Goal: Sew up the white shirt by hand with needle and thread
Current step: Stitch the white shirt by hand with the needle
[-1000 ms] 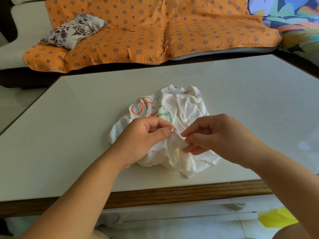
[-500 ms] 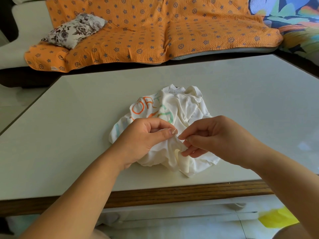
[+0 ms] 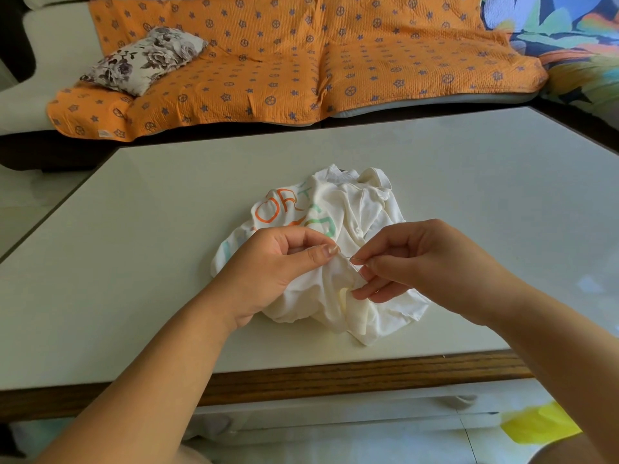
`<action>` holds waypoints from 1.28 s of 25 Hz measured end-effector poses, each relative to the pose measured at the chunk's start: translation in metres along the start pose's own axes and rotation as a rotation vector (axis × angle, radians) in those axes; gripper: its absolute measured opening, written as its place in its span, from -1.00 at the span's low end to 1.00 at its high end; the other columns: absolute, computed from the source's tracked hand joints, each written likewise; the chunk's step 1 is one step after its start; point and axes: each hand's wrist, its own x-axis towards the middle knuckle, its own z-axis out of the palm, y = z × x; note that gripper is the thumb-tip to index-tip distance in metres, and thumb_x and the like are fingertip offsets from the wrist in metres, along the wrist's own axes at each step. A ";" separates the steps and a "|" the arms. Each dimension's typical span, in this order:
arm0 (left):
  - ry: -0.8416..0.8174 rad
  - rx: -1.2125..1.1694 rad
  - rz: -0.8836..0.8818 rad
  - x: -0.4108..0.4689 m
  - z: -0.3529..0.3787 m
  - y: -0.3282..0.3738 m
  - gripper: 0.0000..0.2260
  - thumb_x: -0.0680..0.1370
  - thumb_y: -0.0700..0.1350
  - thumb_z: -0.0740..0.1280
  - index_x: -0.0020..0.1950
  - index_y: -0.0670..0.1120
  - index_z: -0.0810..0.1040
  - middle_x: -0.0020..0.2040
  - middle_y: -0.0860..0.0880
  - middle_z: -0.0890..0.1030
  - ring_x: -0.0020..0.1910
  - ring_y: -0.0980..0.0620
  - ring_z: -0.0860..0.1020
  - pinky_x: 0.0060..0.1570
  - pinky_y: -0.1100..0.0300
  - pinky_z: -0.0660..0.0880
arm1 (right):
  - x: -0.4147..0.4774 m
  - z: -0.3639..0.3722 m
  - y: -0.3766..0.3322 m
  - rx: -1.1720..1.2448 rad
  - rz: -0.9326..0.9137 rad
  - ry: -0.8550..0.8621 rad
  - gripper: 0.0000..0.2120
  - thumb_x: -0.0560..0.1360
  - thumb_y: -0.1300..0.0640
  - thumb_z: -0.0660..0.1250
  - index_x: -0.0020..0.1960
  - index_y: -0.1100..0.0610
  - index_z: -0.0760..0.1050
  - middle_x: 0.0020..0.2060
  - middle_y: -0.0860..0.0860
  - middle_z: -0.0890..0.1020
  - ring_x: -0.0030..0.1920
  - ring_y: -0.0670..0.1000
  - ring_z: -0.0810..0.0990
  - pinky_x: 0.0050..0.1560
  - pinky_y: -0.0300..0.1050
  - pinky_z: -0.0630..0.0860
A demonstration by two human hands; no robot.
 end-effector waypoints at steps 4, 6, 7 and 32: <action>0.000 0.003 -0.002 0.000 0.000 0.000 -0.88 0.34 0.00 0.43 -0.19 0.04 0.72 -0.15 0.02 0.71 -0.10 0.15 0.63 0.00 0.33 0.54 | 0.000 -0.001 0.001 -0.009 -0.005 -0.010 -0.82 0.52 0.37 0.30 -0.06 0.21 0.66 -0.23 0.11 0.73 -0.18 0.06 0.74 -0.08 -0.13 0.67; -0.003 0.002 -0.009 -0.001 0.000 0.000 -0.89 0.34 -0.01 0.43 -0.20 0.04 0.72 -0.16 0.03 0.71 -0.11 0.15 0.63 -0.01 0.33 0.54 | 0.000 -0.001 0.002 -0.016 -0.008 -0.019 -0.81 0.52 0.37 0.30 -0.07 0.20 0.67 -0.23 0.10 0.73 -0.18 0.06 0.74 -0.08 -0.13 0.67; -0.005 0.001 -0.010 -0.001 0.000 0.000 -0.89 0.34 -0.02 0.43 -0.19 0.02 0.72 -0.16 0.03 0.71 -0.12 0.15 0.63 -0.02 0.33 0.54 | 0.000 -0.001 0.002 -0.020 -0.010 -0.024 -0.81 0.53 0.37 0.29 -0.07 0.19 0.67 -0.23 0.10 0.73 -0.18 0.06 0.74 -0.08 -0.14 0.67; -0.054 -0.137 -0.134 0.003 0.010 -0.007 -0.83 0.35 -0.08 0.45 -0.10 -0.10 0.67 -0.14 -0.05 0.69 -0.09 0.07 0.65 -0.01 0.25 0.54 | 0.009 0.011 0.014 0.109 -0.056 -0.096 -0.89 0.62 0.29 0.20 0.09 0.14 0.44 -0.15 0.24 0.68 -0.13 0.15 0.73 0.01 0.04 0.66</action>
